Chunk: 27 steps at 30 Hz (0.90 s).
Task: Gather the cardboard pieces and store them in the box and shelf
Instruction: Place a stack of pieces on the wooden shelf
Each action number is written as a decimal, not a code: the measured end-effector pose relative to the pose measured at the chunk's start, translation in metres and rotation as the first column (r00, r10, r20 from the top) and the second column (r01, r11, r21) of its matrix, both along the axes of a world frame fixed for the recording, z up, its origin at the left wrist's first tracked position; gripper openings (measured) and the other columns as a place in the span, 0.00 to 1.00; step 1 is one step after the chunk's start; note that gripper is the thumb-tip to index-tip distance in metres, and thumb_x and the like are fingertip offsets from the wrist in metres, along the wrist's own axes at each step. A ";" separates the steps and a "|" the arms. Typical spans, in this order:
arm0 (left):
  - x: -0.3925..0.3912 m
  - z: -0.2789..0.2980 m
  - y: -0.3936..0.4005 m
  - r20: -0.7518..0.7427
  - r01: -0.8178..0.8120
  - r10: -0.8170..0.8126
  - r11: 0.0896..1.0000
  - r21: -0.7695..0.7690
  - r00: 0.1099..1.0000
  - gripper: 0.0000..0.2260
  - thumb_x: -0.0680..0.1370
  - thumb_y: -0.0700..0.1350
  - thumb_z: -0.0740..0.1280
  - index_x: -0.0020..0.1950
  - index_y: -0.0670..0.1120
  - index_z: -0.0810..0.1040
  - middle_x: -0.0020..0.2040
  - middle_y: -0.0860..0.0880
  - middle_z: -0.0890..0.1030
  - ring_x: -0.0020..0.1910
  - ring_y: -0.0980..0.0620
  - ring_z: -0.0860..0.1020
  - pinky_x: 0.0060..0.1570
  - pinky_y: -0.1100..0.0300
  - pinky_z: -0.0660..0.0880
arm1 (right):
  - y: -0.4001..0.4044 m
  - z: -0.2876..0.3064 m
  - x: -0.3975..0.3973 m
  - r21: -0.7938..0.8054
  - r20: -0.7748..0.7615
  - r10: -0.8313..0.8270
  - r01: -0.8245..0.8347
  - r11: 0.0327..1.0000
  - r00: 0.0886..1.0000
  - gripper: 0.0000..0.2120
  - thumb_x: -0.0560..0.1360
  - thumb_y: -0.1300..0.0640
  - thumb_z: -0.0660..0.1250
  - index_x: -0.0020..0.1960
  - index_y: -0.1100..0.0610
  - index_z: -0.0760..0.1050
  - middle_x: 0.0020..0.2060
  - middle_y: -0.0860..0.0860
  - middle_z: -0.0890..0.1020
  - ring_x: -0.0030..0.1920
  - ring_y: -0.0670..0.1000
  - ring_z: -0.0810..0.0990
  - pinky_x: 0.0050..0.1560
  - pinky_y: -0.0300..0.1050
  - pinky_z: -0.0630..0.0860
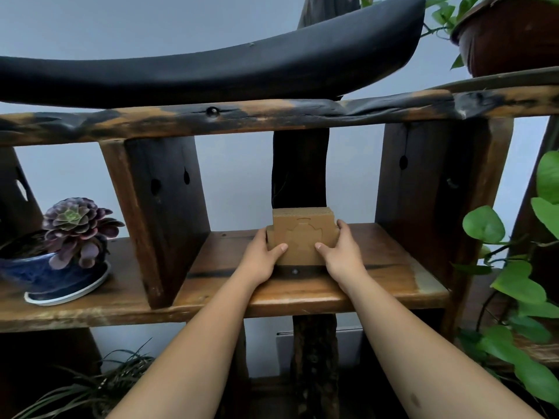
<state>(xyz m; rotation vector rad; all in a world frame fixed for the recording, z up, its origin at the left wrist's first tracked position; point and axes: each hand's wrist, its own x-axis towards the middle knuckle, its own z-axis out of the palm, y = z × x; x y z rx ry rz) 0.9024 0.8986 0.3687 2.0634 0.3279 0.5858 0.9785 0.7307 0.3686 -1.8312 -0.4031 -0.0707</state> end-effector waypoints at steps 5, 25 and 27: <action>-0.005 0.007 -0.007 -0.027 -0.042 0.042 0.999 -0.006 0.999 0.20 0.78 0.48 0.67 0.69 0.48 0.68 0.64 0.48 0.77 0.63 0.47 0.75 0.58 0.56 0.70 | 0.000 0.003 -0.006 -0.081 -0.010 -0.018 0.017 0.997 1.000 0.21 0.75 0.51 0.69 0.66 0.54 0.69 0.61 0.54 0.78 0.61 0.56 0.76 0.63 0.52 0.73; -0.119 0.026 -0.062 0.135 0.135 -0.100 0.952 -0.275 0.986 0.19 0.73 0.55 0.72 0.60 0.53 0.72 0.56 0.54 0.80 0.53 0.55 0.80 0.47 0.60 0.77 | -0.081 0.032 -0.106 0.051 -0.059 0.176 -0.174 0.983 0.983 0.18 0.76 0.49 0.68 0.62 0.50 0.66 0.58 0.48 0.76 0.57 0.50 0.76 0.59 0.53 0.76; -0.130 0.027 -0.073 0.126 0.183 -0.149 0.926 -0.331 0.981 0.20 0.73 0.52 0.73 0.61 0.52 0.71 0.57 0.51 0.80 0.54 0.52 0.80 0.51 0.54 0.78 | -0.092 0.029 -0.120 0.142 -0.106 0.238 -0.222 0.965 0.966 0.18 0.77 0.51 0.67 0.63 0.52 0.66 0.58 0.49 0.77 0.58 0.51 0.77 0.60 0.56 0.76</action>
